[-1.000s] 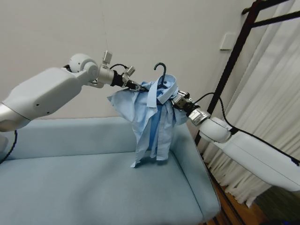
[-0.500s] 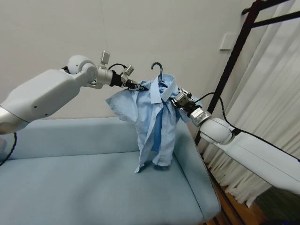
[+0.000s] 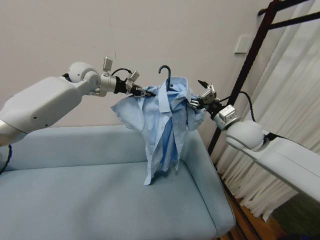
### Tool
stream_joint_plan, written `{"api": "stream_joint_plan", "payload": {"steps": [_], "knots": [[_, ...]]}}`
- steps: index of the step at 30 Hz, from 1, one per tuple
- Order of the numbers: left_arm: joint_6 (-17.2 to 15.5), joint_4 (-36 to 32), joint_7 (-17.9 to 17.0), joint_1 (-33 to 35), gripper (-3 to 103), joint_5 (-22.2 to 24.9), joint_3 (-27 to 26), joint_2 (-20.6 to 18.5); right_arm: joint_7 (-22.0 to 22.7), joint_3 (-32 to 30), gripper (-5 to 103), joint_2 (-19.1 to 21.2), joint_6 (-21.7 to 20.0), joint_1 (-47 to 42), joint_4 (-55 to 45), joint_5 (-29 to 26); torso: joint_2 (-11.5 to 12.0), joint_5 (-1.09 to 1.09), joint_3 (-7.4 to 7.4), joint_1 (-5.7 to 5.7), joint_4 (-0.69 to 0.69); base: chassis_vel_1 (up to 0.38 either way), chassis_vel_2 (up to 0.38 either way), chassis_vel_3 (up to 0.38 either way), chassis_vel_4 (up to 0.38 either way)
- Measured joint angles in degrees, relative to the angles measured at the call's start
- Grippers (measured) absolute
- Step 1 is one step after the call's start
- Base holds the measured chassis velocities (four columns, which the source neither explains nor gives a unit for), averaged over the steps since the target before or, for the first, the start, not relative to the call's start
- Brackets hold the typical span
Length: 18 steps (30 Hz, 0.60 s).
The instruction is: Pick up the clothes from the sofa and hang them on the clothes hanger.
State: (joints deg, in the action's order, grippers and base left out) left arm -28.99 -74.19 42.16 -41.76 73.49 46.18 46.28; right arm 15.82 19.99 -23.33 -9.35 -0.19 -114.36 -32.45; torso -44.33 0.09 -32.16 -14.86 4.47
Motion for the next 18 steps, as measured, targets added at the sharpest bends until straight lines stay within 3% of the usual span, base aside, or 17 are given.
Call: {"api": "stream_joint_plan", "payload": {"steps": [2,7,11,15,16,18], "knots": [[0.4,-0.2,-1.6,0.0,10,0.3,-0.3,-0.4,0.2,0.0,99,0.7,0.1,-0.5,-0.9,-1.1,0.0,0.0,0.0,0.01,0.0,0.0,0.0,0.0,0.0],[1.7,0.1,-3.3,0.3,10,0.9,-1.3,-0.7,0.8,0.3,100,0.6,-0.4,-0.8,-2.5,-3.5,0.0,0.0,0.0,0.0,-0.02,0.0,0.0,0.0,0.0],[2.2,-0.1,-3.4,0.3,10,0.9,-1.7,-1.3,1.7,0.3,100,-0.1,-2.1,0.7,-2.9,-8.5,0.0,0.01,-0.01,0.0,-0.01,0.0,0.0,0.0,0.0],[4.0,-2.6,-4.2,0.4,10,-0.3,-0.9,-2.5,4.3,-3.4,100,-1.7,-8.3,4.6,-4.0,-25.2,0.0,-0.01,0.0,0.0,-0.02,0.0,0.0,0.0,0.0],[4.0,-2.6,-4.2,0.4,10,-0.3,-0.9,-2.5,4.3,-3.4,100,-1.7,-8.3,4.6,-4.0,-25.2,0.0,-0.01,0.0,0.0,-0.02,0.0,0.0,0.0,0.0],[5.1,-3.9,-5.3,0.7,10,-1.0,-0.3,-2.9,7.7,-4.6,100,-3.0,-12.1,7.7,-5.4,-36.1,0.0,-0.01,0.0,0.0,0.0,0.0,0.0,0.0,0.0]]}}
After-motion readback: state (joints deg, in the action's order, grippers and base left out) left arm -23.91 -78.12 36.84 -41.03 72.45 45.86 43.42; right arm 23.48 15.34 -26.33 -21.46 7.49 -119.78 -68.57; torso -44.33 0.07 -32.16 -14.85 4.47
